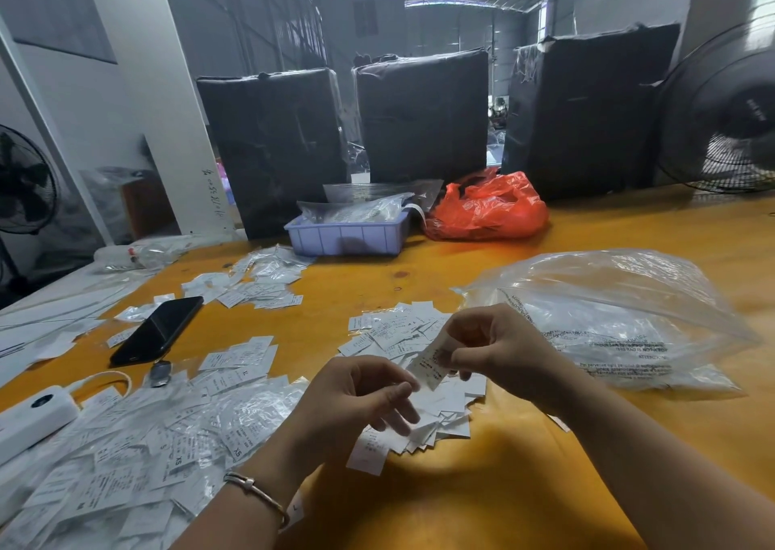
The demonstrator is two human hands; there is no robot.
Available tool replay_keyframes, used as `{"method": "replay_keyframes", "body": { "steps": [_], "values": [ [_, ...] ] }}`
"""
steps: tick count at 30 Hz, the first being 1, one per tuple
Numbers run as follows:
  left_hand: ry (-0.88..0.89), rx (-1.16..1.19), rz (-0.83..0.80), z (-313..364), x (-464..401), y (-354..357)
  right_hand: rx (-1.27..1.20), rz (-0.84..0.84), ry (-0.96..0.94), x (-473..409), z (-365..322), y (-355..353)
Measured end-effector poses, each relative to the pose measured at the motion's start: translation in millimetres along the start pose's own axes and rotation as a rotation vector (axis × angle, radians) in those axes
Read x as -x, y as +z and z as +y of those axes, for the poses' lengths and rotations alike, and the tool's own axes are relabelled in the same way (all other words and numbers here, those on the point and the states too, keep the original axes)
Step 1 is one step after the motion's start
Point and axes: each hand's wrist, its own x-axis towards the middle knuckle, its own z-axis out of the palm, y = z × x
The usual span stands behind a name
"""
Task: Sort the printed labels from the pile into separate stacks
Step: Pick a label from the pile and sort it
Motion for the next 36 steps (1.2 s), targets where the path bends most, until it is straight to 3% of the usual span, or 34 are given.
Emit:
{"method": "replay_keyframes", "body": {
  "steps": [3,5,8,14,19,25,28,31,36],
  "values": [
    [-0.009,-0.007,0.028,-2,0,0,-0.047,0.000,-0.005,0,1,1],
    [-0.007,0.014,0.073,-2,-1,-1,-0.080,0.089,-0.027,-2,4,1],
    [0.006,0.093,0.136,-1,-1,-3,0.050,0.160,-0.035,-3,6,0],
    [0.071,0.158,0.168,2,1,-1,-0.011,-0.108,-0.036,6,-3,14],
    [0.082,0.098,0.133,0,1,-2,-0.072,-0.042,-0.085,3,-2,14],
    [0.089,-0.020,0.058,-2,1,2,0.197,-0.134,-0.114,5,-3,13],
    [0.101,0.011,0.102,-3,1,0,0.212,0.095,-0.217,5,-8,9],
    [0.140,0.036,0.148,-1,2,-2,0.069,0.350,-0.275,5,-14,1],
    [0.186,0.057,0.182,2,2,0,-0.057,0.335,-0.336,10,-25,1]
  ]
}}
